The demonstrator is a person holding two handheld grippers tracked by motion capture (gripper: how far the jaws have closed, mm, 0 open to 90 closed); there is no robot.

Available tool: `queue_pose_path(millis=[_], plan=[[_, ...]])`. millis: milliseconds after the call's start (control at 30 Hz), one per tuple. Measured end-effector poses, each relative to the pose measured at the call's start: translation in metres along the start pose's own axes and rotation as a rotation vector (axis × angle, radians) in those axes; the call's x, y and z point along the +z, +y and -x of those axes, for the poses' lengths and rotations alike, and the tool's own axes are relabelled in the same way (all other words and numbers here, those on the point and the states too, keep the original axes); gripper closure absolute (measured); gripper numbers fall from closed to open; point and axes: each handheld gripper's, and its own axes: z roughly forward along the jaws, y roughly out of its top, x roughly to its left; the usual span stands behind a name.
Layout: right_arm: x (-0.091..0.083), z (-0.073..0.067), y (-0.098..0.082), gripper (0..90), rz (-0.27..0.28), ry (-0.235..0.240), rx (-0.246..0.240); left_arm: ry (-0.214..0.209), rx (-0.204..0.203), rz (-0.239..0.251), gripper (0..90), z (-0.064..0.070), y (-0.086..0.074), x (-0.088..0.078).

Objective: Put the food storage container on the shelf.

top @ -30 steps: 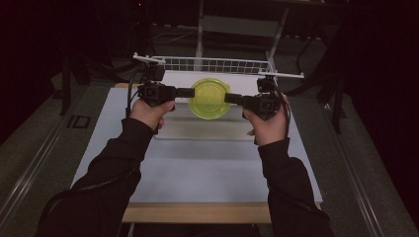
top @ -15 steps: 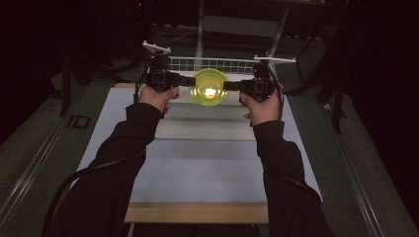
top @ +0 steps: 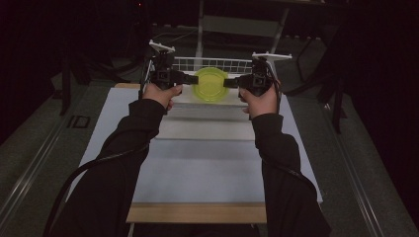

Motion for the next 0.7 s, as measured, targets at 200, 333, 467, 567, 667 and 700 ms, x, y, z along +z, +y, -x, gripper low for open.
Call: queue_pose_path(millis=[200, 333, 467, 567, 667, 700], plan=[[0.012, 0.002, 0.007, 77.1, -0.016, -0.011, 0.011, 0.013, 0.023, 0.005, 58.8, -0.001, -0.002, 0.009], [0.02, 0.006, 0.009, 68.4, -0.013, -0.037, 0.009, 0.043, 0.036, 0.003, 53.2, -0.001, -0.002, 0.014], [0.022, 0.006, 0.011, 61.3, -0.009, -0.042, -0.006, 0.056, 0.037, 0.013, 50.5, -0.002, -0.002, 0.014], [0.022, 0.005, 0.011, 53.2, 0.013, -0.032, -0.029, 0.065, 0.03, 0.009, 46.7, -0.004, -0.003, 0.015], [0.018, 0.005, 0.011, 49.4, 0.033, -0.024, -0.053, 0.065, 0.024, 0.022, 43.2, -0.004, -0.003, 0.011], [0.017, 0.004, 0.01, 48.7, 0.035, -0.027, -0.061, 0.063, 0.024, 0.03, 43.1, -0.004, -0.004, 0.01]])
